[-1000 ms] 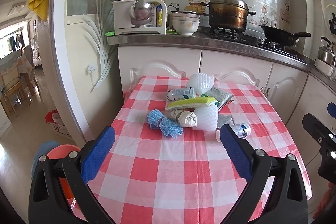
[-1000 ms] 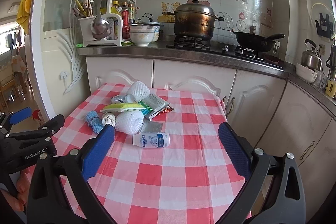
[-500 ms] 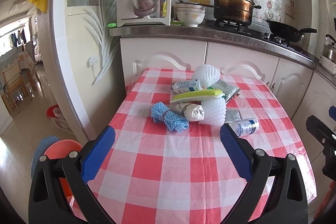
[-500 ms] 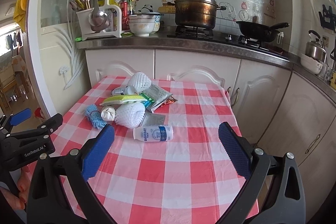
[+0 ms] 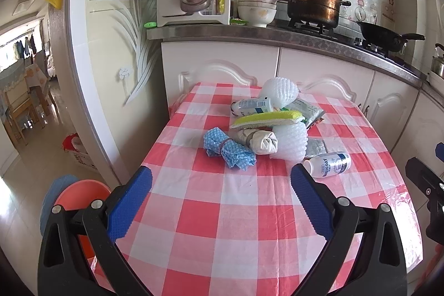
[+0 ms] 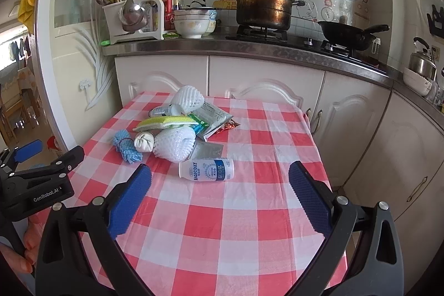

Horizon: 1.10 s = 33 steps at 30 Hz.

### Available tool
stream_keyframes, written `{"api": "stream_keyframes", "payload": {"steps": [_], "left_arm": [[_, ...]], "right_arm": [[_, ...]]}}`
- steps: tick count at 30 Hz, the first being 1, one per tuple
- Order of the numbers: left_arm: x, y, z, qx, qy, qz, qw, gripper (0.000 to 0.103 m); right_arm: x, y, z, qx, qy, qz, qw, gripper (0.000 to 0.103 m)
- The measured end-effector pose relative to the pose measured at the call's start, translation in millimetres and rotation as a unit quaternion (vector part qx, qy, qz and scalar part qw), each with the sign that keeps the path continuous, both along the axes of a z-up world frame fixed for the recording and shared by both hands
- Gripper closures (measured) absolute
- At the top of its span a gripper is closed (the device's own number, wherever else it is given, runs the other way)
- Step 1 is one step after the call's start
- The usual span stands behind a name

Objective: Collect trash

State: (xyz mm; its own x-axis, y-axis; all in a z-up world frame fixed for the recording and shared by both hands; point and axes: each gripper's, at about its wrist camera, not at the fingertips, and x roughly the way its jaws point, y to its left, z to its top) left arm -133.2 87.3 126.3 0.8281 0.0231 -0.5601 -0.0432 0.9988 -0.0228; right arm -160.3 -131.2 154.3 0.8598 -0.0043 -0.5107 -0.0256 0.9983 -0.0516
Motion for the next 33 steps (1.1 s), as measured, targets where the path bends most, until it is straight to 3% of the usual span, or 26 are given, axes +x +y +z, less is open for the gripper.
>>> {"api": "stream_keyframes", "payload": {"steps": [22,33], "left_arm": [[14.3,2.9,-21.9,0.008,0.028,0.011,0.9995,0.005],[21.6,7.9,-27.1,0.013,0.035,0.026,0.999,0.005]], "right_arm": [[16.5,-10.1,-20.3,0.046,0.032,0.014,0.998,0.003],[22.6,-2.5,-30.2,0.041,0.044,0.029,0.998,0.003]]}}
